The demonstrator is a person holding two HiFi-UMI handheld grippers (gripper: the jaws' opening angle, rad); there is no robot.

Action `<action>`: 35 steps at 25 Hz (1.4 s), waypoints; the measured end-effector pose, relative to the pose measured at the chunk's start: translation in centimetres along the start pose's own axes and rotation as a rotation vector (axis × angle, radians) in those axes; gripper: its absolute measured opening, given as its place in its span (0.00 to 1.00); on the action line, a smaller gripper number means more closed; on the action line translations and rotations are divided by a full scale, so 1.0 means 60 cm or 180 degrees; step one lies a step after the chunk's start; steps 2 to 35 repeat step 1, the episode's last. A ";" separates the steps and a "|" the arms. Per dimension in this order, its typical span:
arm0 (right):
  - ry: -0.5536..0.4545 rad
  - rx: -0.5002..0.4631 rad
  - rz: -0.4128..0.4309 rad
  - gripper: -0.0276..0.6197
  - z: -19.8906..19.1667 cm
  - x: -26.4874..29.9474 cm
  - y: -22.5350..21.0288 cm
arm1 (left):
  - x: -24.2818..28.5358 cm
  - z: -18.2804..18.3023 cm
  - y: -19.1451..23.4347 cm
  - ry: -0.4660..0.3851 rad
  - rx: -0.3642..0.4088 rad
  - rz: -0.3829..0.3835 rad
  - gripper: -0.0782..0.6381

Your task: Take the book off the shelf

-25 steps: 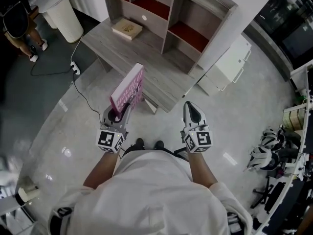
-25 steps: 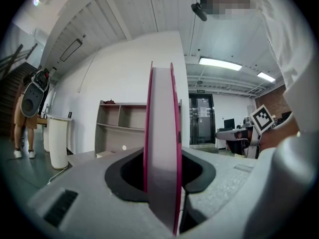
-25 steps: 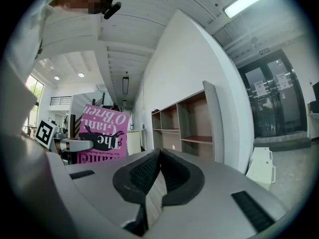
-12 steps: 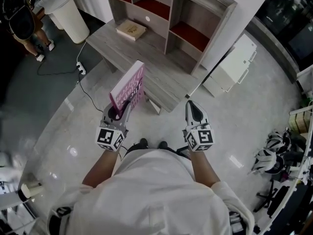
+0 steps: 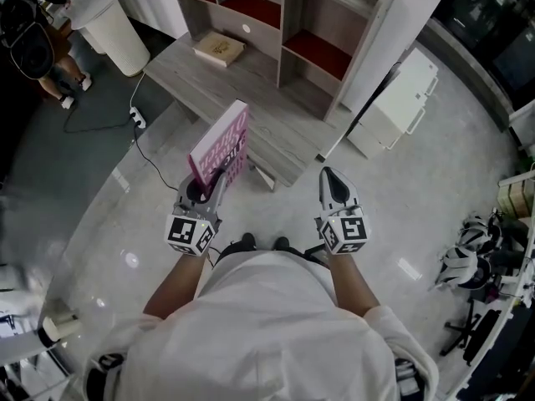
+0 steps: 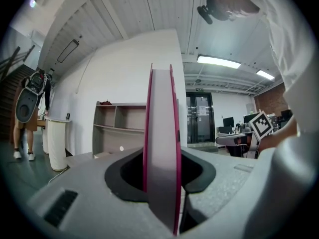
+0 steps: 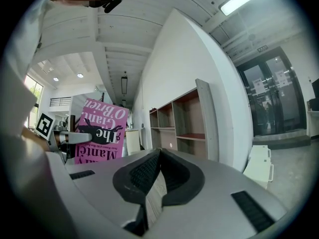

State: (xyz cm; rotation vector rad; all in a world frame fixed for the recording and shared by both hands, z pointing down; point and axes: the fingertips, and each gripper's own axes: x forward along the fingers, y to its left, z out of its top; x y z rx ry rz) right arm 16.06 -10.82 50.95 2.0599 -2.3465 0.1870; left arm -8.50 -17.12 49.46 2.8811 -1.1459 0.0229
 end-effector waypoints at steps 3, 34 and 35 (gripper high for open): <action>0.0003 0.0002 -0.0005 0.07 -0.001 -0.003 -0.002 | 0.001 -0.001 -0.004 0.0004 0.0006 -0.0008 0.32; 0.0003 0.0002 -0.0005 0.07 -0.001 -0.003 -0.002 | 0.001 -0.001 -0.004 0.0004 0.0006 -0.0008 0.32; 0.0003 0.0002 -0.0005 0.07 -0.001 -0.003 -0.002 | 0.001 -0.001 -0.004 0.0004 0.0006 -0.0008 0.32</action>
